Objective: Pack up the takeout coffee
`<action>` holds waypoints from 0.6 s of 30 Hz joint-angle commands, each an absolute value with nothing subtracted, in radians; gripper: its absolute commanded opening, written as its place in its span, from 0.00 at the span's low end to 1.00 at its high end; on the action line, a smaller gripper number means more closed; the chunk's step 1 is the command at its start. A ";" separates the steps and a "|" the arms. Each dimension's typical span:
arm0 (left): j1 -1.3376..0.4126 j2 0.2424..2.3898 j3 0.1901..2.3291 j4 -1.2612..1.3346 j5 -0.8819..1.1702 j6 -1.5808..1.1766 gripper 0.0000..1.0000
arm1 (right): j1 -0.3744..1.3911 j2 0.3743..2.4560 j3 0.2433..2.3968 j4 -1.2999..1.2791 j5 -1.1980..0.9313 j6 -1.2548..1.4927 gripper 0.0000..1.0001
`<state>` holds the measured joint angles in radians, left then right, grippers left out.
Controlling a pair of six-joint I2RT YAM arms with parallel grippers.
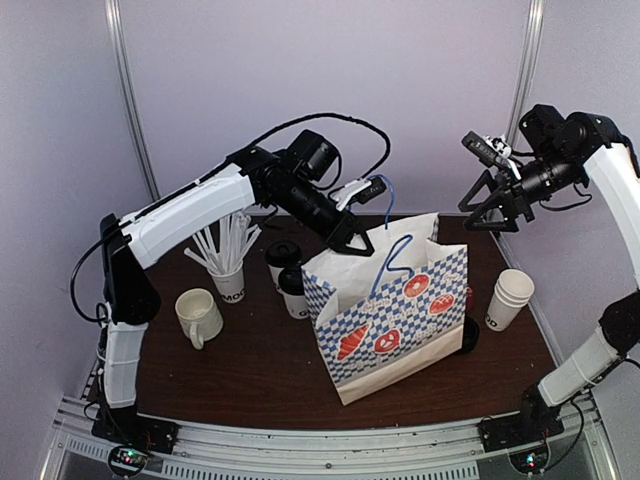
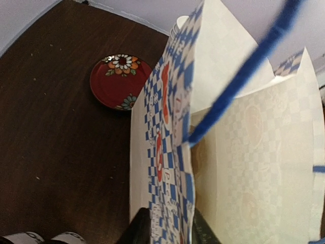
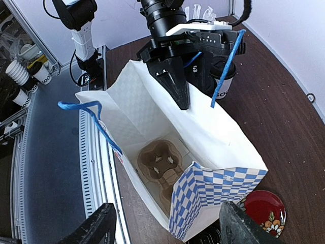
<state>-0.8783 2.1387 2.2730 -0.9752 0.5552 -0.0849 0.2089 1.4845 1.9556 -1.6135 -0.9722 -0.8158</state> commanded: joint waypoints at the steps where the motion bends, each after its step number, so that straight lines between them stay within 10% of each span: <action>1: -0.877 2.121 2.334 -1.042 0.480 -0.036 0.38 | 0.200 1.458 1.936 -1.631 -1.019 -0.832 0.73; 18: -0.890 1.584 1.792 -0.936 0.030 0.004 0.74 | 0.198 1.457 1.823 -1.484 -1.048 -0.754 0.73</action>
